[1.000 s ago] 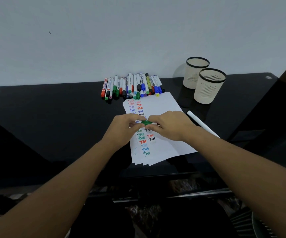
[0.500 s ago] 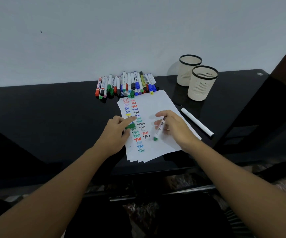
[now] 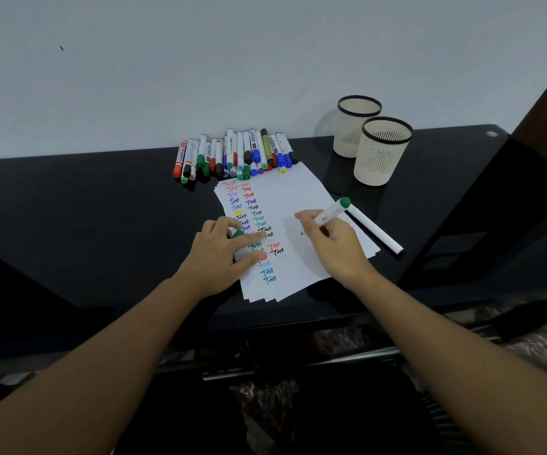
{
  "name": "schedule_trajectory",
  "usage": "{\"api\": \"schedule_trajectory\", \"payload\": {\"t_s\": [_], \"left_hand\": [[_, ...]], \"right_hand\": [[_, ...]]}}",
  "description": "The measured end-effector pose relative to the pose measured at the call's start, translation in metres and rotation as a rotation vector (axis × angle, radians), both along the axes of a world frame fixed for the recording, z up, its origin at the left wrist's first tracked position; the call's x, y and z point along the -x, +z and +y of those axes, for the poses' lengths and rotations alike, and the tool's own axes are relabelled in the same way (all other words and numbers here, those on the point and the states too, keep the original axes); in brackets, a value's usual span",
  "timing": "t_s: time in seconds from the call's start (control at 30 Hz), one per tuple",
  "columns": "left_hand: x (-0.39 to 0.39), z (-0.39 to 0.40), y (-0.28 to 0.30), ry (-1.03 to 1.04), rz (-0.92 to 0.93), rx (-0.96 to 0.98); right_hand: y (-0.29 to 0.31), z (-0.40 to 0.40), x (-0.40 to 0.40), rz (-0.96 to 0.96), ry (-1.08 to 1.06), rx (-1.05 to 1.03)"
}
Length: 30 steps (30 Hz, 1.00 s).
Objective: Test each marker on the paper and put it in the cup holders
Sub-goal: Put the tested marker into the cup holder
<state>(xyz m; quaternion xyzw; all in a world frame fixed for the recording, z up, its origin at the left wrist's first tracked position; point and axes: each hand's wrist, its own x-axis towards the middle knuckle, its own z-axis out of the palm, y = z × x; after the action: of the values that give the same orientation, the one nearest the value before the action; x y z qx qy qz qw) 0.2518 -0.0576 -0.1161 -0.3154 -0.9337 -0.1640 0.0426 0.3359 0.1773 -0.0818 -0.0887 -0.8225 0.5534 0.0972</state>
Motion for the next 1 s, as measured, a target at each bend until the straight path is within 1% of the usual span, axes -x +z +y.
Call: {"api": "schedule_trajectory", "payload": {"t_s": [0.1,0.17,0.23,0.33,0.57,0.77,1.0], "left_hand": [[-0.001,0.0,-0.001,0.006,0.0,-0.019],[-0.001,0.0,-0.003,0.012,0.013,-0.01],[-0.002,0.001,-0.004,0.019,0.029,0.008],[-0.002,0.001,-0.005,0.03,0.036,0.008],[0.0,0.001,-0.007,0.037,0.035,0.002],[0.0,0.001,-0.008,0.031,0.054,-0.031],[0.0,0.001,-0.007,0.029,0.054,-0.026]], "right_hand": [[-0.008,-0.007,-0.021,0.055,0.009,0.037],[-0.01,-0.011,-0.031,0.074,0.043,0.012],[-0.012,-0.013,-0.036,0.069,0.068,0.029],[-0.013,-0.014,-0.038,0.058,0.047,0.066],[-0.013,-0.019,-0.037,0.043,0.025,0.053],[-0.019,-0.02,-0.03,-0.008,0.02,-0.032],[-0.018,-0.021,-0.03,-0.011,0.069,-0.115]]}}
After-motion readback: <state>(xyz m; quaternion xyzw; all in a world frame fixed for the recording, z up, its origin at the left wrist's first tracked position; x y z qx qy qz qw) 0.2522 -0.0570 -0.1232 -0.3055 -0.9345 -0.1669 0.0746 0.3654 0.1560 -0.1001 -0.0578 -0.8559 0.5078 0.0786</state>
